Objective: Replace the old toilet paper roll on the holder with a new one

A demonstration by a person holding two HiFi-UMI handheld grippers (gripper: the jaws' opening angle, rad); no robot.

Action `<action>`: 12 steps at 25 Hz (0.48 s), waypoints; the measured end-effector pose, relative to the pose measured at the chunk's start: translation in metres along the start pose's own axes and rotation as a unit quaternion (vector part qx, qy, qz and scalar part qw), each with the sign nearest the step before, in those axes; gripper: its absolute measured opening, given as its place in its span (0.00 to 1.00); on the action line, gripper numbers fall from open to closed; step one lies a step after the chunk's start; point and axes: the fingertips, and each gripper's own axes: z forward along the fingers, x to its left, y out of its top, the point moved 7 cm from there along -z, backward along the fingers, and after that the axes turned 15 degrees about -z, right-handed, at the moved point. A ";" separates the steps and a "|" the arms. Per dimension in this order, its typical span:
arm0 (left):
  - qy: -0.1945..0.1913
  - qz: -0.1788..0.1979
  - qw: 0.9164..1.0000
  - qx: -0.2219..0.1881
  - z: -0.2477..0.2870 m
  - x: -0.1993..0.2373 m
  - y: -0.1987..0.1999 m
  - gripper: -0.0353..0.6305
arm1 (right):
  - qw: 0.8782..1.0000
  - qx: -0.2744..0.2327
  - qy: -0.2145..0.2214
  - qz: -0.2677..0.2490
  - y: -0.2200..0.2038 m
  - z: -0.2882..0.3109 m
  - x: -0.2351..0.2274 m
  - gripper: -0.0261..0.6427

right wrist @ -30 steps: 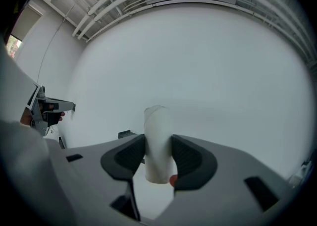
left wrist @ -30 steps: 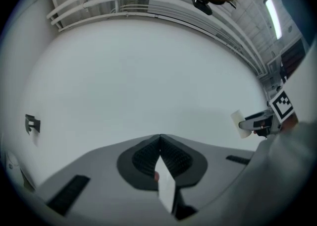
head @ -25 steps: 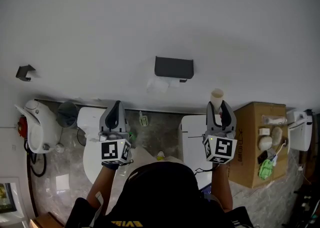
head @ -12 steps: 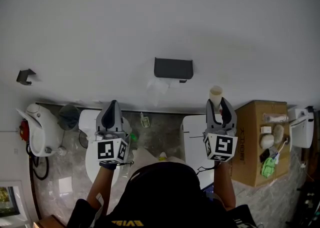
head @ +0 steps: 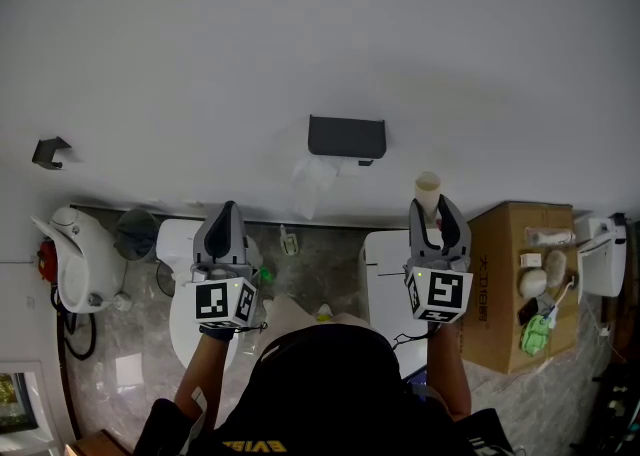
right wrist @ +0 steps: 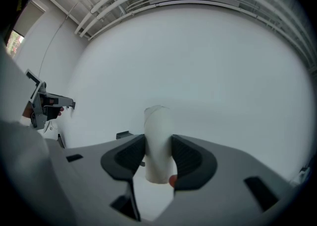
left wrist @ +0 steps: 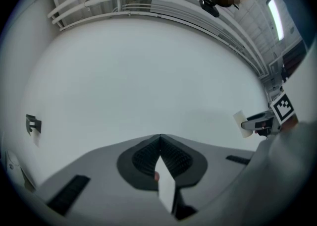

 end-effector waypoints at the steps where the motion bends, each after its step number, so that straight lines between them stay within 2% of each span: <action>1: 0.000 0.000 1.000 0.000 0.000 0.001 -0.001 0.07 | 1.000 0.000 0.000 -0.001 0.000 0.000 0.001 0.29; 12: 0.002 -0.004 1.000 0.005 -0.004 0.001 -0.004 0.07 | 1.000 -0.001 0.007 -0.006 0.001 0.000 0.004 0.29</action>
